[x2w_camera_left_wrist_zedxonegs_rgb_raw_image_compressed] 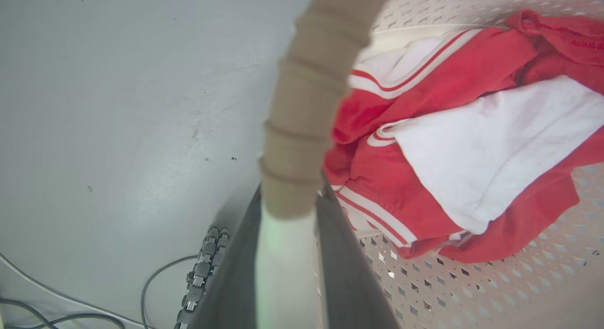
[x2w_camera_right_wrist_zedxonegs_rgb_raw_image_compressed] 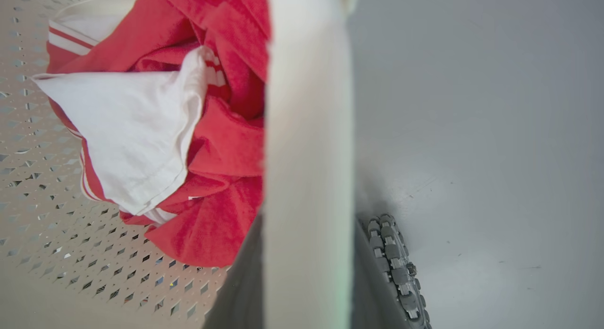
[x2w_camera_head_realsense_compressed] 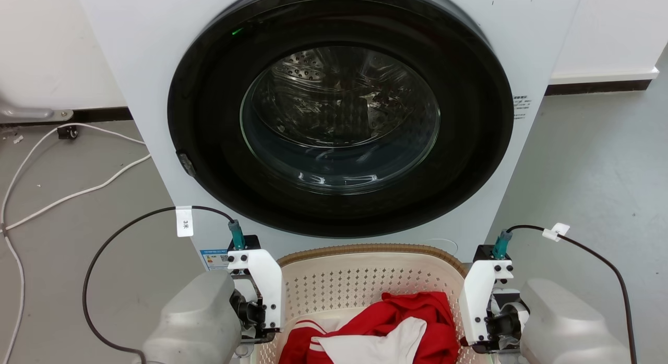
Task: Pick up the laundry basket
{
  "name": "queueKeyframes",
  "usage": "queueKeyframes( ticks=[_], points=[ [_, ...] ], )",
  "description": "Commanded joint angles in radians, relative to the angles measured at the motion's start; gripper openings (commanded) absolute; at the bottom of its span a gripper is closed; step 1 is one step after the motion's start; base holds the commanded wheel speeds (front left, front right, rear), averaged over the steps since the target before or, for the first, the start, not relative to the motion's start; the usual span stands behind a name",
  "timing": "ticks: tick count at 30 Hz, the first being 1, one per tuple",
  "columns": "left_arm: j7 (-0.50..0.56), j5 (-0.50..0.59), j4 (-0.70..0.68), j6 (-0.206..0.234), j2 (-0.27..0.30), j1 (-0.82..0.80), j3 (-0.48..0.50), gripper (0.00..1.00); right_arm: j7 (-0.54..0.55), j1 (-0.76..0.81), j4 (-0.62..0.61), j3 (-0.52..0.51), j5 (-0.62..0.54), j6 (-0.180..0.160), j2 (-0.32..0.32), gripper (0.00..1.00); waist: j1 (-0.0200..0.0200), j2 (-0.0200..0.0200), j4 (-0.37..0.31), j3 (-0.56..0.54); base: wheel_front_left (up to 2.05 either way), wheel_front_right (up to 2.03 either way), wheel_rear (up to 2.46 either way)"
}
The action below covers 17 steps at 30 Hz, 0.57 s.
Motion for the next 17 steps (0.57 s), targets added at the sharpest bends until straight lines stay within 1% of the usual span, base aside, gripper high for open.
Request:
queueKeyframes(
  ticks=[1, 17],
  points=[
    [0.005, -0.015, -0.021, -0.022, -0.049, 0.002, 0.0, 0.0, -0.003, -0.021, -0.019, 0.005, 0.012, 0.014, 0.043, 0.0, 0.0, -0.0001, 0.0, 0.0, 0.0, 0.0, 0.0],
    [-0.004, -0.019, -0.02, -0.023, -0.05, 0.009, -0.005, 0.0, -0.006, -0.017, -0.013, 0.021, 0.027, 0.014, 0.04, 0.0, 0.0, -0.0001, 0.004, -0.001, 0.0, 0.0, 0.0]
  ],
)
